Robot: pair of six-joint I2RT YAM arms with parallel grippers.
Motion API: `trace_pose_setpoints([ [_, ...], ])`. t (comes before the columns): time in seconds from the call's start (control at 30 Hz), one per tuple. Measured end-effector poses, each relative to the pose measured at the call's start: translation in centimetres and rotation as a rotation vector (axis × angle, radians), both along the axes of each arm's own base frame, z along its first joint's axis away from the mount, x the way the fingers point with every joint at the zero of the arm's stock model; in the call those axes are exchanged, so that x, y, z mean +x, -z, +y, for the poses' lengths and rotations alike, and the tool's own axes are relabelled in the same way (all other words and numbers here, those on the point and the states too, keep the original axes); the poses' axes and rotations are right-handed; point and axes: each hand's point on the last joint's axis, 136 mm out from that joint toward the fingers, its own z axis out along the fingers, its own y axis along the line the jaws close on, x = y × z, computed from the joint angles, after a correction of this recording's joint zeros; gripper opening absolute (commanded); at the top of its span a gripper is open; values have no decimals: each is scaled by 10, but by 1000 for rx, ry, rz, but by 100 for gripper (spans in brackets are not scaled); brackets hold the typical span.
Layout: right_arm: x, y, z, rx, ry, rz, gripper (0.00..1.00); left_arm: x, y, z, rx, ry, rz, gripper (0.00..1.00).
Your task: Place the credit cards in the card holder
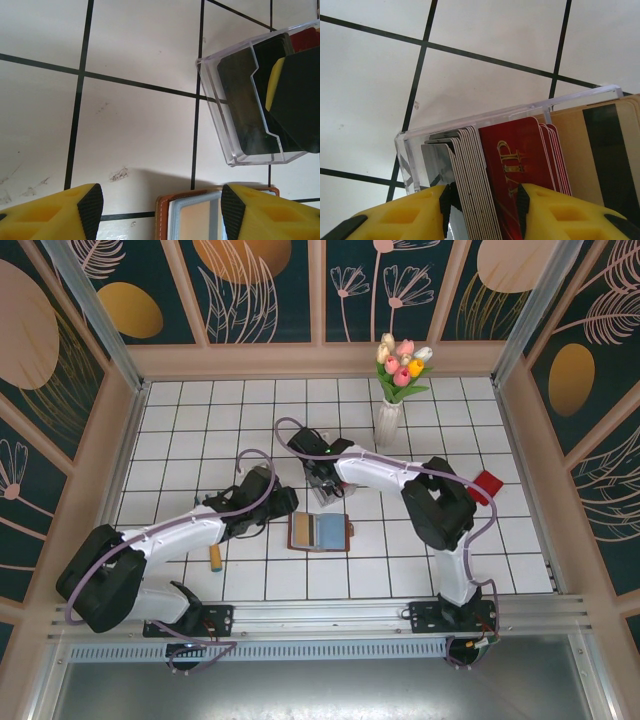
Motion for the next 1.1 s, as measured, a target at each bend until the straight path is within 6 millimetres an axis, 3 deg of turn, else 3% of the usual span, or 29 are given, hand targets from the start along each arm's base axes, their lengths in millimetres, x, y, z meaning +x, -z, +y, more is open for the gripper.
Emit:
trace_pose_setpoints([
  [0.23,-1,0,1,-67,-9,-33,36,-2,0,2,-7,-10,-1,67],
  [0.57,1,-10,-2,-132,-2,-77,34,-1,-1,2,-10,-10,-4,67],
  [0.7,1,-10,-5,-147,-4,-81,27,-1,-1,1,-12,-10,-7,67],
  [1.1,3,-12,-8,-165,0,-94,27,-2,4,1,-8,-5,7,67],
])
